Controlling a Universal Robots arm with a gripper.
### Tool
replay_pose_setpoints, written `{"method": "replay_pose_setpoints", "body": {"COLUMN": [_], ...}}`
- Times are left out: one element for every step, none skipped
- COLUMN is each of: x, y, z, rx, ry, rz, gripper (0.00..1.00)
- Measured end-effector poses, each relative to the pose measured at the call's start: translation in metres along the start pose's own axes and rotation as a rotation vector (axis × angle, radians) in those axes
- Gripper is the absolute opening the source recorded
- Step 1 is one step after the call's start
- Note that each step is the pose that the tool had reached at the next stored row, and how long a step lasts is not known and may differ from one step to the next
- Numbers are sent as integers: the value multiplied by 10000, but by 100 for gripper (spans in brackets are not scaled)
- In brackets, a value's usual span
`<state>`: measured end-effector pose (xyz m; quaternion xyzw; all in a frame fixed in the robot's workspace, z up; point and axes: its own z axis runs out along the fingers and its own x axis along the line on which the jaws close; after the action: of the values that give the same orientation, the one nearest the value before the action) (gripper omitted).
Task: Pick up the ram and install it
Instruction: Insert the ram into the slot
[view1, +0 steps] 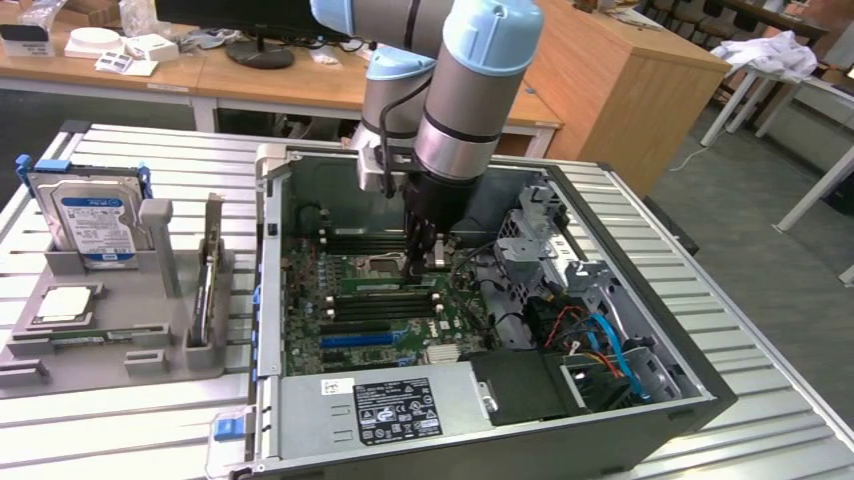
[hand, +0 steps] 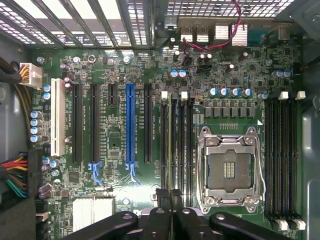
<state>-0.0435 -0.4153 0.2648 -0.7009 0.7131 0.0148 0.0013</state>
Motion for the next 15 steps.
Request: {"method": "replay_pose_setpoints", "body": {"x": [1,1,1,1,1,2,2,2,2,2,2,2,2,3,3], "y": [0,0,-1,-1,-1,-1,-1,-1,-1,-1,-1,-1,-1,-1,-2], "z": [2,7,12,18,24,31,37,43,50,56,61,66,72,76,82], "rx": [0,4,9,13,18,23,28,34,40,45,48,50,51,52,54], "ry": [0,-1,-1,0,0,0,0,0,-1,-1,-1,-1,-1,-1,-1], "rz": [0,0,-1,-2,-2,-1,0,-1,-1,-1,-1,-1,-1,-1,-2], "gripper": [12,12,12,12,12,12,12,12,12,12,12,12,12,12,12]}}
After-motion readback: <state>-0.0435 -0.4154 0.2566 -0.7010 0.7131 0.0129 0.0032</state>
